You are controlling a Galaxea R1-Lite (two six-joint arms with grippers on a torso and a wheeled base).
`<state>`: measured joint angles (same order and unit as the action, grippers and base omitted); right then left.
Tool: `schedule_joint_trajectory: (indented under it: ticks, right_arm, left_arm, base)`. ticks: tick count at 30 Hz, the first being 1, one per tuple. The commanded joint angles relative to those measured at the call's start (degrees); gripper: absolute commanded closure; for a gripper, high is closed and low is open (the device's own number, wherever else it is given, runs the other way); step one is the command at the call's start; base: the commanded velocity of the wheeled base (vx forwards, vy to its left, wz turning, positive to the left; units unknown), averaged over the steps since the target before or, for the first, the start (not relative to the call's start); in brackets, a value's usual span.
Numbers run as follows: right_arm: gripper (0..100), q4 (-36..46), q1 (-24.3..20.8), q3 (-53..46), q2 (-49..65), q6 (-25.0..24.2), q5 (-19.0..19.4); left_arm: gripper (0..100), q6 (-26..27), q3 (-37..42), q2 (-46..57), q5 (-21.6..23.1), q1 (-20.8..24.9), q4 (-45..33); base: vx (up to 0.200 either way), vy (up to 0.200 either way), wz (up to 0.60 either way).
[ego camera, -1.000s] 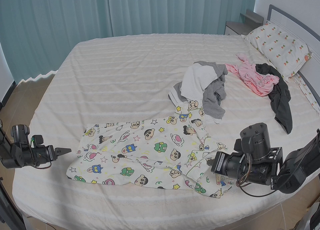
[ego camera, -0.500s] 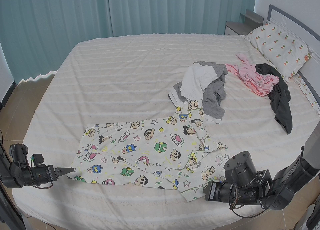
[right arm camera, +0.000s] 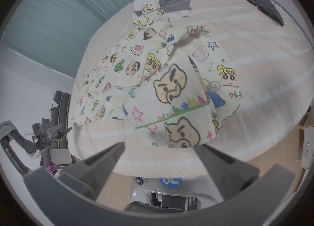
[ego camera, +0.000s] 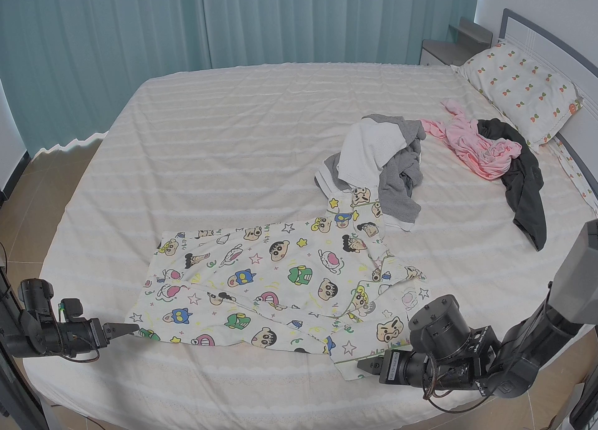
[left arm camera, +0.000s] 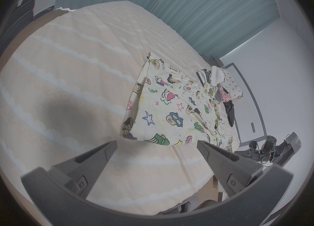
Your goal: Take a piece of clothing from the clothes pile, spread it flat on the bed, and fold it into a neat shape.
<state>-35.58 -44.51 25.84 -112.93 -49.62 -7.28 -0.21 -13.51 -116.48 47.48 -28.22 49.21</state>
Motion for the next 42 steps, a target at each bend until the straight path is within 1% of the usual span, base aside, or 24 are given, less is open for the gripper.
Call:
schedule_joint_trajectory:
  ticks: [1,2,4,7,9,11,12,13,15,18,21,23,28,31,33,35,38,42]
  right_arm:
    - [0,-0.01,-1.37,-0.36,7.64,0.22,-0.02]
    - [0,0.08,-1.90,0.26,10.80,0.57,0.07]
    - [0,0.52,-2.69,2.37,12.74,2.07,0.69]
    - [0,0.87,-2.87,6.76,10.54,5.14,1.39]
    - [0,1.39,-2.95,9.66,8.26,6.11,1.92]
    - [0,2.98,-3.13,13.18,5.71,6.20,2.53]
    - [0,3.15,-3.22,13.44,5.53,6.20,2.62]
    - [0,5.53,-3.74,16.43,2.54,6.20,4.03]
    - [0,7.28,-3.66,19.42,-0.01,6.37,3.94]
    - [0,11.06,-3.22,21.44,-0.62,6.46,4.38]
    - [0,11.41,-3.30,22.14,-2.03,6.37,4.55]
    - [0,11.33,-3.66,22.94,-4.40,6.55,4.47]
    - [0,11.33,-4.27,28.30,-10.20,6.46,4.11]
    - [0,12.03,-4.89,31.81,-12.84,6.46,3.85]
    - [0,12.03,-5.06,32.08,-13.19,6.46,3.85]
    - [0,12.56,-5.41,33.66,-15.39,6.46,3.85]
    - [0,12.64,-5.50,34.45,-16.71,6.46,3.67]
    - [0,12.56,-5.41,36.38,-18.37,6.46,2.36]
  left_arm:
    - [0,0.12,0.68,-0.24,0.95,-0.61,0.01]
    - [0,0.21,0.76,-0.33,0.95,-0.61,0.01]
    - [0,0.12,0.76,-0.33,1.03,-0.61,0.01]
    - [0,0.12,0.94,-0.41,1.21,-0.61,0.01]
    - [0,0.12,1.20,-0.76,1.21,-0.61,0.01]
    - [0,0.12,1.29,-1.03,1.21,-0.61,0.01]
    - [0,0.12,1.29,-1.03,1.21,-0.61,0.01]
    - [0,0.12,1.29,-1.47,1.30,-0.69,0.01]
    - [0,0.12,1.29,-1.82,1.38,-0.69,0.09]
    - [0,0.12,1.29,-2.08,1.47,-0.69,0.62]
    - [0,0.21,1.29,-3.05,1.47,-0.69,1.50]
    - [0,0.21,1.38,-4.28,1.47,-0.61,3.52]
    - [0,0.21,3.22,-6.30,1.38,-0.78,7.65]
    - [0,-0.32,3.22,-6.65,1.56,-1.05,7.92]
    - [0,-0.41,3.22,-6.65,1.56,-1.05,7.92]
    - [0,-0.41,3.22,-6.65,3.32,-1.13,7.92]
    - [0,-0.41,3.31,-6.65,4.11,-1.40,7.92]
    - [0,-0.41,3.31,-6.83,4.20,-1.49,7.92]
  base:
    - [0.000,0.000,0.00]
    - [0.000,0.000,0.00]
    - [0.000,0.000,0.00]
    - [0.000,0.000,0.00]
    - [0.000,0.000,0.00]
    - [0.000,0.000,0.00]
    - [0.000,0.000,0.00]
    - [0.000,0.000,0.00]
    - [0.000,0.000,0.00]
    - [0.000,0.000,0.00]
    - [0.000,0.000,0.00]
    - [0.000,0.000,0.00]
    - [0.000,0.000,0.00]
    - [0.000,0.000,0.00]
    - [0.000,0.000,0.00]
    - [0.000,0.000,0.00]
    - [0.000,0.000,0.00]
    - [0.000,0.000,0.00]
